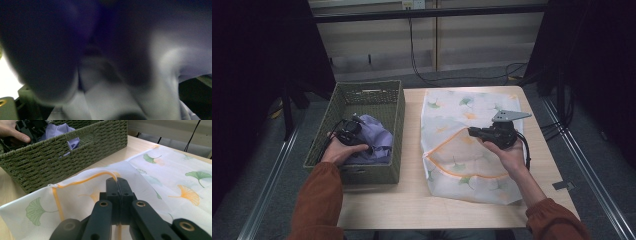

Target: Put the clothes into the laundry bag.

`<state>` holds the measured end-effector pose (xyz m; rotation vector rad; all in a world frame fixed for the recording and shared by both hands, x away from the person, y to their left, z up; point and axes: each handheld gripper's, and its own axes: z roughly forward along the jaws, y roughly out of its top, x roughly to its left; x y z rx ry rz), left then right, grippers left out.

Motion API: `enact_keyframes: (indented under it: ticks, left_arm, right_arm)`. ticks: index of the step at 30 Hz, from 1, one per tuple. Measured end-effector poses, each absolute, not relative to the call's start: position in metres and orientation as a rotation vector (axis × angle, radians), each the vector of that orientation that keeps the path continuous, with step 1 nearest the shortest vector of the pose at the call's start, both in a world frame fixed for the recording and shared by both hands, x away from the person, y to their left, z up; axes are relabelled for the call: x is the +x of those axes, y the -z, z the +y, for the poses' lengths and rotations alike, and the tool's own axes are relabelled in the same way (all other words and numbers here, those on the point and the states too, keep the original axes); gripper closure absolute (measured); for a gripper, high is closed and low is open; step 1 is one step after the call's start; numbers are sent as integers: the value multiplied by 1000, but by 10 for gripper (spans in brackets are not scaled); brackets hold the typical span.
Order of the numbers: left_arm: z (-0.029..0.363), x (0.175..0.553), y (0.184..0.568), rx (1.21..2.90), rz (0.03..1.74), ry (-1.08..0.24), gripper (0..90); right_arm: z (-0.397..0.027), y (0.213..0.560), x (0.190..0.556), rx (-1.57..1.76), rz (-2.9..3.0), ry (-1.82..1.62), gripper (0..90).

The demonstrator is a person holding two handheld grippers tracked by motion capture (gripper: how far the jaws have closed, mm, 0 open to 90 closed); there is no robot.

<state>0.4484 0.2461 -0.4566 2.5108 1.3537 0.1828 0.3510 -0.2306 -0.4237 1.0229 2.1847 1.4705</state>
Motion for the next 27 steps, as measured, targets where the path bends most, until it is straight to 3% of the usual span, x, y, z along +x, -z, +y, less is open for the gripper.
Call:
enact_keyframes:
  ticks: [5,22,25,27]
  left_arm:
    - [244,448,463,2546,1341,-229,3]
    - [245,453,473,2562,1387,-123,3]
    - [242,456,470,2625,1393,-117,45]
    - [237,458,468,2639,1440,-99,140]
  right_arm:
    - [-231,424,351,1022,2188,-1468,900]
    - [-229,426,352,1019,2201,-1461,900]
    - [-228,426,352,1016,2207,-1455,900]
    - [-228,426,352,1011,2211,-1455,900]
